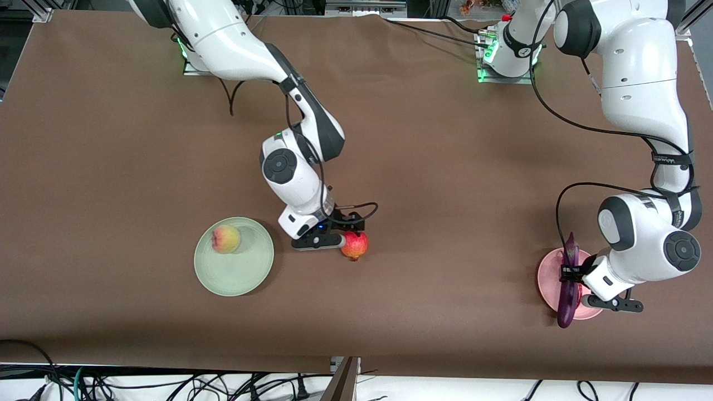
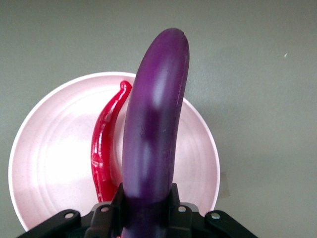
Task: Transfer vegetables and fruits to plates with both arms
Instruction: 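Place the eggplant on the pink plate while the right gripper places the pomegranate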
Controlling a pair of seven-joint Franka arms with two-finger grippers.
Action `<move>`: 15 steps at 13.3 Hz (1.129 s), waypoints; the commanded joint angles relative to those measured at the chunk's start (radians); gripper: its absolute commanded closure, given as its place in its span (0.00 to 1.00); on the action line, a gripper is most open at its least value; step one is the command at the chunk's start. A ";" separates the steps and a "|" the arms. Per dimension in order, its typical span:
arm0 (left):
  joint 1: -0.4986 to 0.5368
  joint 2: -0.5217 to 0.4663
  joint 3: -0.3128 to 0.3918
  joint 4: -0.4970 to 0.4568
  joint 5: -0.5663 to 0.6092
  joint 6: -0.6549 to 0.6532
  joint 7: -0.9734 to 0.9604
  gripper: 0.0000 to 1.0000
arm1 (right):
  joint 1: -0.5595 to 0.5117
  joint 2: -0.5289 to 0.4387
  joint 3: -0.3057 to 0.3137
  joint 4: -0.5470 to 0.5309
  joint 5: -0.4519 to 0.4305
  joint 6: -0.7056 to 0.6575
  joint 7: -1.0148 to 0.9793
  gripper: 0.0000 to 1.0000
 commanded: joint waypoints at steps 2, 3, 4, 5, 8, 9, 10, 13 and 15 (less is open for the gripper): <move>0.022 -0.012 -0.009 -0.032 0.014 0.007 0.056 0.95 | 0.013 0.110 0.014 0.121 0.012 0.013 0.050 0.00; 0.029 -0.009 -0.009 -0.031 0.005 0.007 0.061 0.61 | 0.015 0.120 0.014 0.121 0.007 0.031 0.046 0.00; 0.041 -0.008 -0.012 -0.029 -0.014 0.007 0.059 0.08 | 0.017 0.126 0.014 0.116 -0.014 0.056 0.042 0.00; 0.050 -0.012 -0.014 -0.022 -0.036 -0.003 0.056 0.00 | 0.018 0.137 0.014 0.116 -0.040 0.061 0.043 0.00; 0.033 -0.029 -0.023 0.000 -0.041 -0.085 0.036 0.00 | 0.017 0.135 0.014 0.115 -0.076 0.059 0.040 0.35; 0.033 -0.029 -0.022 0.065 -0.040 -0.160 0.033 0.00 | 0.017 0.131 0.012 0.115 -0.077 0.053 0.040 0.56; 0.033 -0.029 -0.019 0.117 -0.035 -0.235 0.012 0.00 | 0.015 0.117 0.009 0.115 -0.079 0.038 0.036 0.79; 0.036 -0.029 -0.011 0.199 -0.032 -0.384 -0.019 0.00 | -0.029 0.004 -0.024 0.107 -0.077 -0.207 0.010 1.00; 0.036 -0.039 -0.008 0.227 -0.031 -0.437 -0.022 0.00 | -0.098 -0.059 -0.024 0.107 -0.077 -0.353 -0.152 1.00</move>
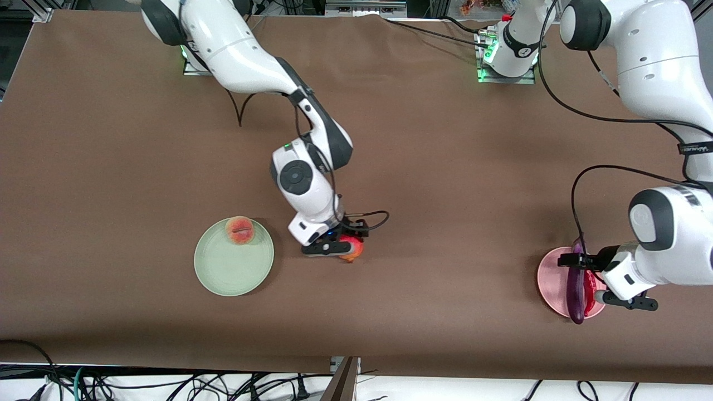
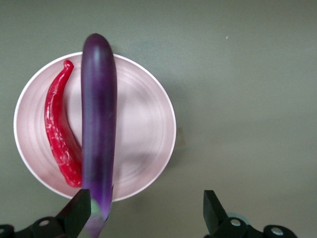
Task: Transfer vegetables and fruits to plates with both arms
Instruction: 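Place the eggplant on the pink plate while the right gripper places the pomegranate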
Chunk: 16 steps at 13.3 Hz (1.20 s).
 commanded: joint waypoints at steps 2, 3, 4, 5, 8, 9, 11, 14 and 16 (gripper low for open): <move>0.003 -0.047 0.007 0.051 0.000 -0.117 -0.052 0.00 | -0.141 -0.138 -0.019 -0.026 -0.012 -0.246 -0.356 0.97; 0.004 -0.084 0.004 0.049 0.035 -0.156 -0.075 0.00 | -0.175 -0.145 -0.025 -0.026 -0.011 -0.282 -0.485 0.93; 0.009 -0.134 -0.001 0.040 0.078 -0.179 -0.078 0.00 | -0.212 -0.148 -0.027 -0.035 -0.011 -0.294 -0.612 0.93; 0.012 -0.188 -0.003 0.026 0.111 -0.184 -0.080 0.00 | -0.244 -0.148 -0.028 -0.061 -0.011 -0.273 -0.714 0.89; 0.001 -0.399 -0.016 -0.112 0.203 -0.204 -0.080 0.00 | -0.269 -0.141 -0.028 -0.124 -0.011 -0.155 -0.802 0.53; 0.003 -0.462 -0.023 -0.124 0.218 -0.204 -0.080 0.00 | -0.270 -0.141 -0.028 -0.151 -0.011 -0.129 -0.802 0.24; 0.006 -0.532 -0.029 -0.153 0.217 -0.219 -0.080 0.00 | -0.269 -0.145 -0.028 -0.169 -0.006 -0.135 -0.784 0.00; 0.006 -0.659 -0.084 -0.296 0.241 -0.248 -0.157 0.00 | -0.293 -0.148 -0.030 -0.165 0.008 -0.168 -0.796 0.00; 0.000 -0.705 -0.139 -0.349 0.251 -0.283 -0.317 0.00 | -0.339 -0.148 -0.025 -0.161 0.031 -0.172 -0.801 0.00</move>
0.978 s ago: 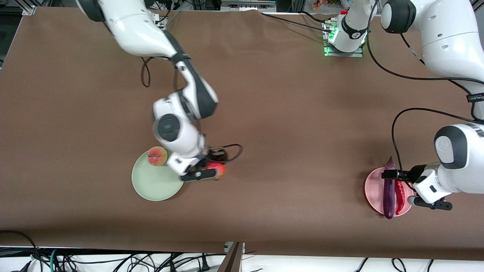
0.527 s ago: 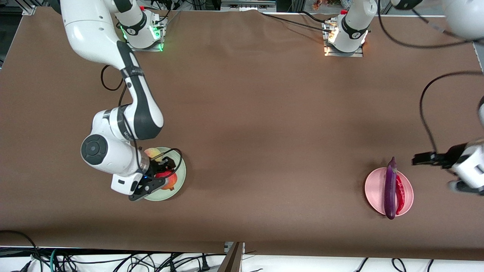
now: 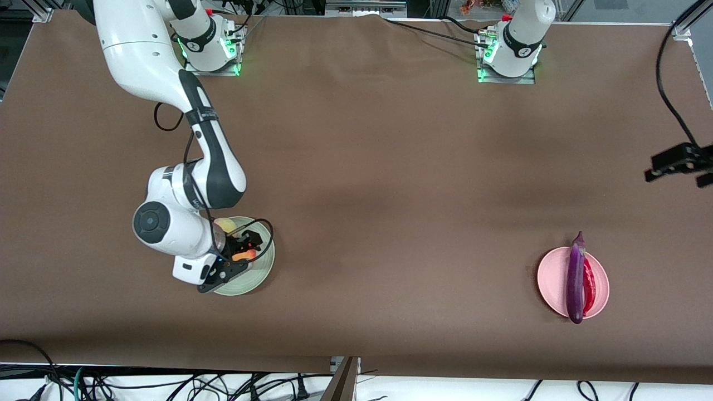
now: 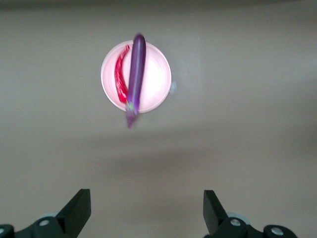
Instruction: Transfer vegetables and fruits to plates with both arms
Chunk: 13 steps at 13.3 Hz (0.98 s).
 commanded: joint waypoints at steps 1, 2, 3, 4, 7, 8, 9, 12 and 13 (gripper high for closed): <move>-0.005 -0.092 -0.076 -0.130 0.055 -0.006 -0.139 0.00 | -0.056 -0.028 0.014 -0.016 0.029 -0.029 -0.016 0.00; -0.004 -0.103 -0.099 -0.144 0.075 -0.006 -0.139 0.00 | -0.051 -0.063 0.014 -0.016 0.026 -0.073 -0.002 0.00; -0.002 -0.109 -0.109 -0.156 0.076 -0.006 -0.139 0.00 | -0.036 -0.090 0.003 -0.017 0.009 -0.150 0.025 0.00; 0.003 -0.107 -0.109 -0.158 0.076 -0.007 -0.135 0.00 | -0.024 -0.118 -0.023 -0.014 -0.038 -0.214 0.092 0.00; -0.002 -0.101 -0.109 -0.154 0.075 -0.010 -0.132 0.00 | -0.025 -0.250 -0.046 -0.022 -0.085 -0.441 0.169 0.00; -0.003 -0.095 -0.109 -0.147 0.075 -0.010 -0.132 0.00 | -0.025 -0.302 -0.066 -0.031 -0.086 -0.489 0.171 0.00; 0.003 -0.083 -0.109 -0.144 0.073 -0.009 -0.129 0.00 | -0.025 -0.358 -0.081 -0.058 -0.086 -0.524 0.173 0.00; 0.004 -0.077 -0.109 -0.141 0.072 -0.009 -0.130 0.00 | -0.025 -0.585 -0.113 -0.227 -0.106 -0.543 0.234 0.00; 0.003 -0.074 -0.109 -0.141 0.075 -0.009 -0.133 0.00 | -0.025 -0.648 -0.113 -0.276 -0.127 -0.546 0.281 0.00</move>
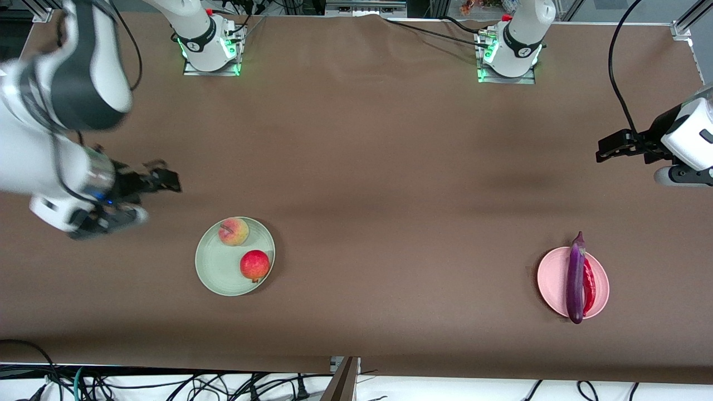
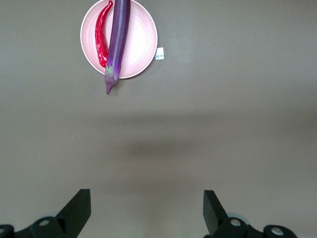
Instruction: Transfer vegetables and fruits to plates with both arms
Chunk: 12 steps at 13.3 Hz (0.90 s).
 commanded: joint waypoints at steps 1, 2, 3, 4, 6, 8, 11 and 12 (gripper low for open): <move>0.004 -0.001 -0.006 -0.004 0.023 0.003 -0.001 0.00 | 0.014 -0.238 0.008 -0.231 -0.060 0.007 0.139 0.00; 0.006 -0.001 -0.006 -0.003 0.023 0.002 -0.001 0.00 | 0.011 -0.273 0.031 -0.255 -0.077 -0.002 0.191 0.00; 0.012 -0.001 -0.006 -0.003 0.022 0.002 0.000 0.00 | -0.002 -0.284 0.079 -0.254 -0.091 -0.020 0.224 0.00; 0.012 -0.001 -0.006 0.003 0.023 0.002 0.000 0.00 | -0.027 -0.287 0.116 -0.250 -0.114 -0.036 0.248 0.00; 0.009 0.002 -0.004 0.008 0.023 0.002 -0.001 0.00 | -0.047 -0.289 0.155 -0.248 -0.125 -0.025 0.250 0.00; 0.012 0.010 -0.004 0.011 0.023 0.002 -0.001 0.00 | -0.041 -0.278 0.155 -0.228 -0.137 -0.011 0.236 0.00; 0.018 0.011 -0.004 0.011 0.023 0.002 -0.001 0.00 | -0.036 -0.251 0.157 -0.188 -0.126 -0.016 0.252 0.00; 0.018 0.011 -0.004 0.011 0.023 0.002 -0.001 0.00 | -0.036 -0.243 0.155 -0.188 -0.128 -0.011 0.250 0.00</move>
